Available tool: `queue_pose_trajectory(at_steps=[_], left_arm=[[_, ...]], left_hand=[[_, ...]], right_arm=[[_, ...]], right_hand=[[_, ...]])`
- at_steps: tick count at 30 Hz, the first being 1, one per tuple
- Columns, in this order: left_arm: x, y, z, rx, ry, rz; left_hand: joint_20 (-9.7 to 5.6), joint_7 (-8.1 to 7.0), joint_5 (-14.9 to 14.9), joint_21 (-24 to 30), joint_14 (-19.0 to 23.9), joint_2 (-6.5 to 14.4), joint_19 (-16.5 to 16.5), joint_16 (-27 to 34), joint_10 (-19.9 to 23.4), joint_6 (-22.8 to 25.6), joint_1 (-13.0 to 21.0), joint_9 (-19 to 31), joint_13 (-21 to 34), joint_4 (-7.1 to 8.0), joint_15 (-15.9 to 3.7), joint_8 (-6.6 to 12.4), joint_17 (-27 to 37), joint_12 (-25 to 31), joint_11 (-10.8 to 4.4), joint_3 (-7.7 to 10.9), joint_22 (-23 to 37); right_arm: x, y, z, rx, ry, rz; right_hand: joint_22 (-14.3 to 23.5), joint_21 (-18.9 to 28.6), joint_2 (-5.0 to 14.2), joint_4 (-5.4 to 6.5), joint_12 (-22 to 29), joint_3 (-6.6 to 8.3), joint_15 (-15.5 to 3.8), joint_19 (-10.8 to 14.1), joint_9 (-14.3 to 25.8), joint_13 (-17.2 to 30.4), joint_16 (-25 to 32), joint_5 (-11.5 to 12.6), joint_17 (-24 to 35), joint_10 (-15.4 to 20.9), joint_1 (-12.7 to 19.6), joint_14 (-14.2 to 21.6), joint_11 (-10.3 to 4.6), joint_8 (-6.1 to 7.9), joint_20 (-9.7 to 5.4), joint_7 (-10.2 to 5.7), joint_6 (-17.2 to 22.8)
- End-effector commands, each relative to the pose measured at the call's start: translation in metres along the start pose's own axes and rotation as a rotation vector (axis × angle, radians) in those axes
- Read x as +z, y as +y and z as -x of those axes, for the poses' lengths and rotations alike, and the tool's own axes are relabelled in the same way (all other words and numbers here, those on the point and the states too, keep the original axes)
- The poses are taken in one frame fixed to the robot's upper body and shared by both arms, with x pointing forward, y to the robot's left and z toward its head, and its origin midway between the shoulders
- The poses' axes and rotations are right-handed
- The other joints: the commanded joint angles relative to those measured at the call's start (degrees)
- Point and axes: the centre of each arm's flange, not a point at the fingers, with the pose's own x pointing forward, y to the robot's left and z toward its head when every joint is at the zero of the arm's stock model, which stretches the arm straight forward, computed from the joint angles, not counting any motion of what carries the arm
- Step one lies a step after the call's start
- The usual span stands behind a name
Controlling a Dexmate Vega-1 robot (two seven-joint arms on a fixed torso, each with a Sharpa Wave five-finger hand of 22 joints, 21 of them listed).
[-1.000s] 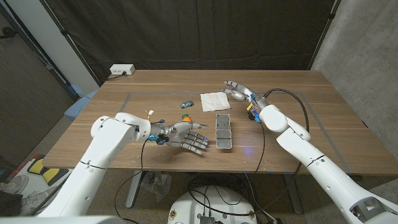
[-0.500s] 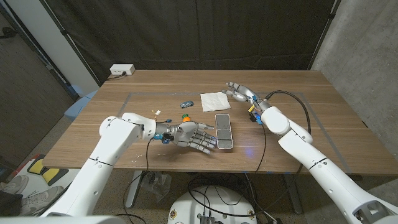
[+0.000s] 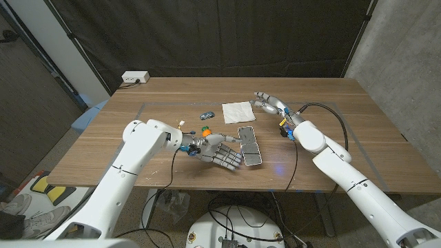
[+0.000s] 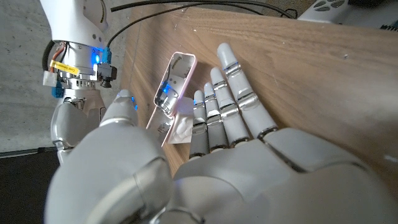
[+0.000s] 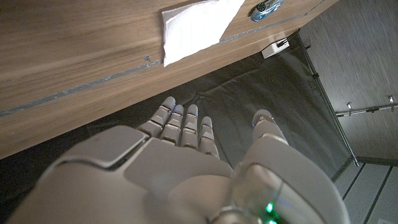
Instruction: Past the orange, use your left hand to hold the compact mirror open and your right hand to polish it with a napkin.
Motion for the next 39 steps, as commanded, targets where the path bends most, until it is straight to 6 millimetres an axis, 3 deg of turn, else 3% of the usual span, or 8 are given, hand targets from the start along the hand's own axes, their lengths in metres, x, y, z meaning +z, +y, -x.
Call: queue_pose_trajectory(at_steps=[1, 15, 20, 29, 33, 35, 38, 39], left_arm=[[0.008, -0.003, -0.006, 0.024, 0.129, -0.072], [0.003, -0.012, -0.023, 0.128, 0.085, -0.106], [-0.005, -0.014, -0.035, 0.12, 0.029, -0.061], [-0.014, -0.021, -0.047, 0.149, 0.026, 0.002], [-0.019, -0.025, -0.048, 0.248, 0.023, 0.044], [-0.022, -0.026, -0.047, 0.323, 0.014, 0.066], [-0.026, -0.025, -0.045, 0.421, -0.017, 0.079], [-0.027, -0.025, -0.045, 0.439, -0.026, 0.088]], left_hand=[[0.14, 2.19, -0.1, -1.0, -0.9, -0.2, 0.0, -0.7, -0.8, -0.4, -0.7, 0.0, 0.0, 0.38, -0.03, -0.84, 0.1, -0.8, -0.07, -0.42, 0.2], [-1.85, 0.32, 0.1, -2.7, 4.0, 1.4, 3.7, -0.6, 3.6, 3.8, 6.5, 0.1, 0.1, -2.06, -3.52, -1.47, 0.1, -0.8, -3.5, 2.16, 0.3], [-2.19, -0.97, -0.1, -3.6, 3.1, 1.4, 3.3, -1.4, 2.2, 2.4, 7.4, 0.2, 0.1, -2.06, -4.78, -2.59, 0.1, -1.7, -4.8, 2.42, 0.3], [-2.22, -0.72, -0.3, -5.2, 1.1, -0.5, 2.7, -2.4, -2.0, -1.7, 6.9, 0.3, 0.1, -1.56, -4.5, -4.71, 0.2, -2.7, -4.38, 1.31, 0.4], [-2.8, -2.23, -0.2, -5.4, 6.5, 2.3, 6.3, -0.8, 3.7, 4.7, 10.4, 0.4, 0.1, -1.73, -6.55, -2.77, 0.2, -1.0, -5.93, 3.22, 0.4], [-3.65, -4.47, -1.0, -5.5, 13.5, 5.6, 9.4, 0.1, 14.0, 14.9, 14.2, 0.5, 0.1, -1.9, -8.2, -0.05, -0.1, 1.0, -9.78, 6.1, 0.6], [-4.88, -7.04, -1.2, -4.2, 23.6, 8.4, 15.9, 0.4, 25.8, 27.3, 17.4, 0.7, 0.2, -2.01, -10.21, 2.71, -0.4, 2.3, -13.49, 10.23, 0.6], [-5.15, -7.88, -1.1, -4.1, 25.3, 8.9, 16.6, 0.2, 27.6, 29.5, 18.2, 0.7, 0.2, -2.19, -10.54, 3.14, -0.4, 2.3, -13.66, 11.29, 0.6]], right_arm=[[-0.004, -0.005, 0.009, -0.028, -0.015, -0.012], [-0.005, -0.007, 0.007, -0.027, -0.014, -0.012], [-0.009, -0.005, 0.004, -0.017, -0.002, -0.014], [-0.012, 0.0, 0.001, -0.01, 0.001, -0.028], [-0.012, 0.001, 0.002, -0.01, 0.003, -0.028], [-0.012, 0.001, 0.002, -0.011, 0.006, -0.022], [-0.01, 0.0, 0.004, -0.016, 0.008, -0.016], [-0.01, -0.001, 0.004, -0.015, 0.008, -0.016]], right_hand=[[0.1, 0.0, -0.53, 0.01, 0.0, -0.2, -0.08, 0.5, 0.3, 0.1, 0.2, -0.4, 0.1, 0.7, -0.4, 0.6, -0.09, 0.02, 0.29, -0.22, 0.3], [0.1, -0.2, -0.8, 0.18, 0.0, -0.59, -0.08, 0.6, 0.3, 0.1, 0.2, -0.4, 0.1, 0.9, -0.9, 0.9, -0.01, 0.02, 0.32, -0.25, 0.4], [0.1, -0.3, -0.82, 0.29, 0.0, -0.73, -0.07, 0.6, 0.3, 0.1, 0.1, -0.4, 0.2, 1.0, -1.1, 0.8, 0.01, 0.0, 0.31, -0.25, 0.4], [0.1, -0.4, -0.84, 0.42, 0.0, -0.89, 0.0, 0.6, 0.3, 0.1, 0.1, -0.4, 0.2, 1.2, -1.3, 0.8, 0.05, -0.01, 0.4, -0.29, 0.4], [0.1, -0.4, -0.85, 0.47, 0.0, -0.96, 0.0, 0.7, 0.3, 0.1, 0.1, -0.4, 0.2, 1.3, -1.4, 0.9, 0.07, -0.01, 0.4, -0.28, 0.4], [0.1, -0.4, -0.85, 0.49, 0.0, -1.0, 0.01, 0.7, 0.3, 0.1, 0.1, -0.4, 0.2, 1.3, -1.4, 0.9, 0.06, 0.0, 0.4, -0.3, 0.4], [0.1, -0.4, -0.85, 0.51, 0.0, -1.04, 0.01, 0.7, 0.3, 0.1, 0.0, -0.4, 0.2, 1.3, -1.5, 0.9, 0.03, -0.01, 0.42, -0.29, 0.4], [0.1, -0.5, -0.85, 0.52, 0.0, -1.06, 0.01, 0.7, 0.3, 0.1, 0.0, -0.4, 0.2, 1.3, -1.5, 0.9, 0.07, 0.0, 0.4, -0.29, 0.4]])
